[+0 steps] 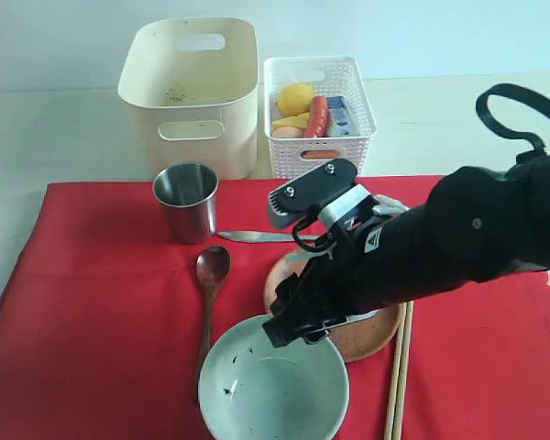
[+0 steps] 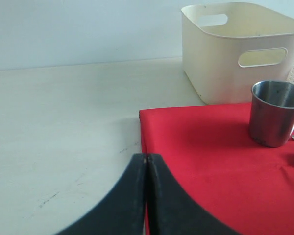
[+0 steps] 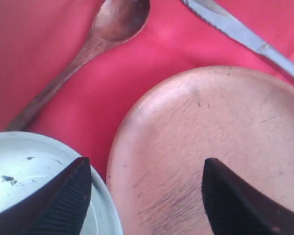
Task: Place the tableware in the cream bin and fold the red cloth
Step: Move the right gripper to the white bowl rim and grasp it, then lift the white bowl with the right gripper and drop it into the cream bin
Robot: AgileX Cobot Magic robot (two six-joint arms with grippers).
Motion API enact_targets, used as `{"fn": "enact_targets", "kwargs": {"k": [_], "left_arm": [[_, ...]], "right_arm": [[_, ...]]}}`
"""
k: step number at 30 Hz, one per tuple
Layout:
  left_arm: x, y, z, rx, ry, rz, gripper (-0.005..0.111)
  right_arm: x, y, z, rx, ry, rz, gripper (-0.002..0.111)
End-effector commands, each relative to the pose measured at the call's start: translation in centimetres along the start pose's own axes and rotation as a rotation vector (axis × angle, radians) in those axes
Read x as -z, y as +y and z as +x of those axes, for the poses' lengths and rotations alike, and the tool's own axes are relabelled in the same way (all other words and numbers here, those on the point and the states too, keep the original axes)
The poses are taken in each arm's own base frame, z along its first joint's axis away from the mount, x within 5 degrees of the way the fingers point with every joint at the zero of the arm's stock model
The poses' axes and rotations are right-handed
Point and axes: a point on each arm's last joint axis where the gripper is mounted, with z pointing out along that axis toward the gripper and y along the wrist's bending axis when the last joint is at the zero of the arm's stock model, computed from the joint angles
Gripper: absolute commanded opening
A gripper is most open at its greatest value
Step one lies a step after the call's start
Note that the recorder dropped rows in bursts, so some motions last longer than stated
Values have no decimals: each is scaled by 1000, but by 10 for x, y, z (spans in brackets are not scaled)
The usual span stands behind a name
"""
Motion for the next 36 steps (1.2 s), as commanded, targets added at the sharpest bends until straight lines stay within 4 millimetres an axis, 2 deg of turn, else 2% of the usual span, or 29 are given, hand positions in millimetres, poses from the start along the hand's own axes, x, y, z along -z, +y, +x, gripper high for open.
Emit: {"fn": "enact_targets", "kwargs": {"k": [1,4,11,19,27,36], "left_arm": [[0,0,-1,6,-14,-1,3],[0,0,-1,6,-14,-1,3],[0,0,-1,6,-14,-1,3],[0,0,-1,6,-14,-1,3],[0,0,-1,6,-14,-1,3],[0,0,-1,6,-14,-1,3]], "right_arm": [[-10,0,7,21,50,1,60],[-12,-1,9,20,61,2,53],[-13,0,12,11,96,-11,24],[-13,0,13,11,100,-12,5],[-11,2,11,-37,91,-23,4],[11,6,2,-26,24,-44,4]]}}
